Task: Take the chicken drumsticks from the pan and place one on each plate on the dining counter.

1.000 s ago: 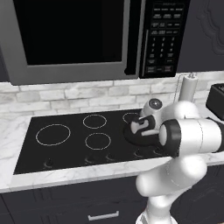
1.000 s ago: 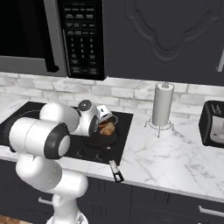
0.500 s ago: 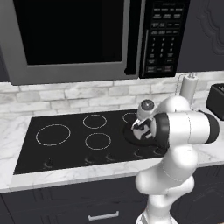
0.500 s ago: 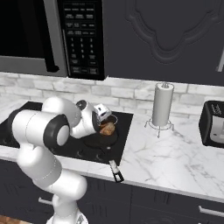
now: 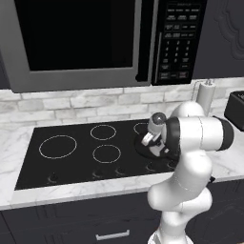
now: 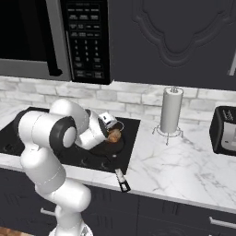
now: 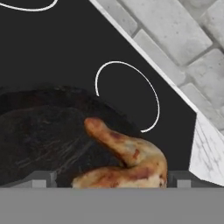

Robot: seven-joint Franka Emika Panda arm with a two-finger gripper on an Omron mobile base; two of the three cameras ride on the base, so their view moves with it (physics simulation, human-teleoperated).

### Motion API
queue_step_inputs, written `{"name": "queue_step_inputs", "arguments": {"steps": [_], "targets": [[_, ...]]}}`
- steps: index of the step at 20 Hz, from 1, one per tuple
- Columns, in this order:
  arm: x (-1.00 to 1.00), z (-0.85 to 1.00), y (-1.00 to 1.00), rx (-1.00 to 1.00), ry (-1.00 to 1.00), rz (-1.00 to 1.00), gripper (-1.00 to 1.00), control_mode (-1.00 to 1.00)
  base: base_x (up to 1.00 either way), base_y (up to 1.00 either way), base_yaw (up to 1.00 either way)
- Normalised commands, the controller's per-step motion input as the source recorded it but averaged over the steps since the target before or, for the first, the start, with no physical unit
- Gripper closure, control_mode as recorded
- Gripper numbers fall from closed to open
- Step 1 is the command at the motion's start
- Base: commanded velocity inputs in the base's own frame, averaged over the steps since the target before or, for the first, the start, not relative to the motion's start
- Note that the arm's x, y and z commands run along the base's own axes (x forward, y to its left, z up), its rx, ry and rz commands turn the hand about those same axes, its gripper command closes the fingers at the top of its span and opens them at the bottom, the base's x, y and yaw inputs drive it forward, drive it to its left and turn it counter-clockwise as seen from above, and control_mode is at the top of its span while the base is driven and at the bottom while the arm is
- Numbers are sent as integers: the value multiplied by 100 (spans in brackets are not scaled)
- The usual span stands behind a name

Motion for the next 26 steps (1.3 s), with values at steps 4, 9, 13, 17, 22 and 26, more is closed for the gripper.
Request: {"name": "queue_step_inputs", "arguments": {"steps": [4, 9, 13, 17, 22, 26], "targets": [[19, 0, 0, 0, 2, 0, -100, -100, 0, 0, 0], [14, 0, 0, 0, 3, 0, -100, -100, 0, 0, 0], [15, 0, 0, 0, 6, 0, -100, -100, 0, 0, 0], [19, 1, 0, 0, 13, 4, -100, -100, 0, 0, 0], [19, 7, 0, 0, 13, 8, -100, -100, 0, 0, 0], [24, 12, 0, 0, 4, 11, -100, -100, 0, 0, 0]]}}
